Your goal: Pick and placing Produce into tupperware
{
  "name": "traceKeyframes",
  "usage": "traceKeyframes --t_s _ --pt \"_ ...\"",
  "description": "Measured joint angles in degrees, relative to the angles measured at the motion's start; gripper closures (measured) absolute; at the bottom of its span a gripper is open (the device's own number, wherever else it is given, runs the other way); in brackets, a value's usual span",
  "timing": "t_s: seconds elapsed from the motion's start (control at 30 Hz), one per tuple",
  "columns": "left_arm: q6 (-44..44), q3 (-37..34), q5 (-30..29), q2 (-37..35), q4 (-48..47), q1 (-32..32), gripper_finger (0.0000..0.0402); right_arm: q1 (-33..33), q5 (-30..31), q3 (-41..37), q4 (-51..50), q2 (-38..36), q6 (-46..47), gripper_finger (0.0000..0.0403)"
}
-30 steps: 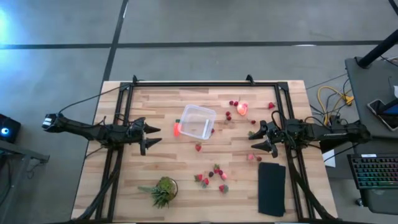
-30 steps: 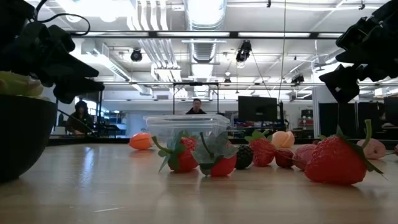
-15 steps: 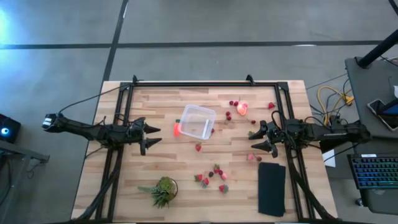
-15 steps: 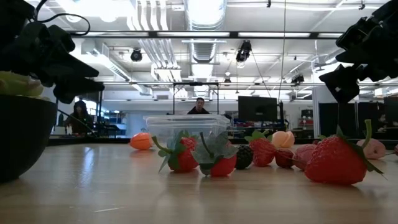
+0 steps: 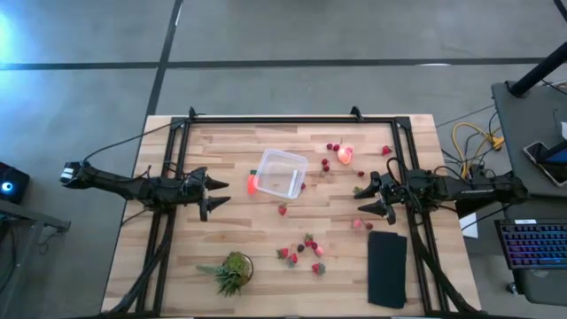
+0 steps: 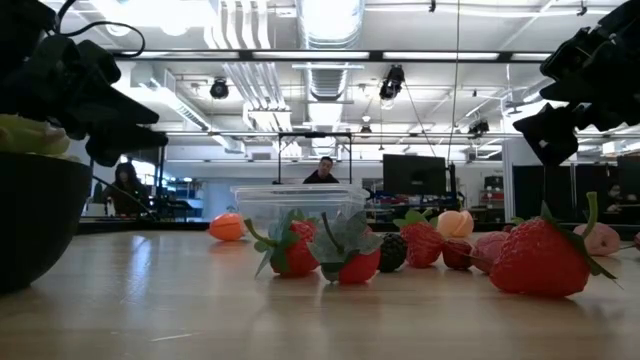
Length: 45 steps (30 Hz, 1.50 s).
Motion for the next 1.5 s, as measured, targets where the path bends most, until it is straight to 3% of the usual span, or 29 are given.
traceKeyframes --t_s 0.93,1.37,1.5 --pt "0.0 0.0 0.0 0.0 0.0 0.0 0.0162 0.0 0.0 0.0 2.4 0.0 -1.7 0.0184" --pt "0.0 0.0 0.0 0.0 0.0 0.0 0.0162 0.0 0.0 0.0 25.6 0.0 -7.1 0.0184" --pt "5.7 0.0 -0.2 0.0 0.3 0.0 0.0162 0.0 0.0 0.0 29.7 0.0 -3.5 0.0184"
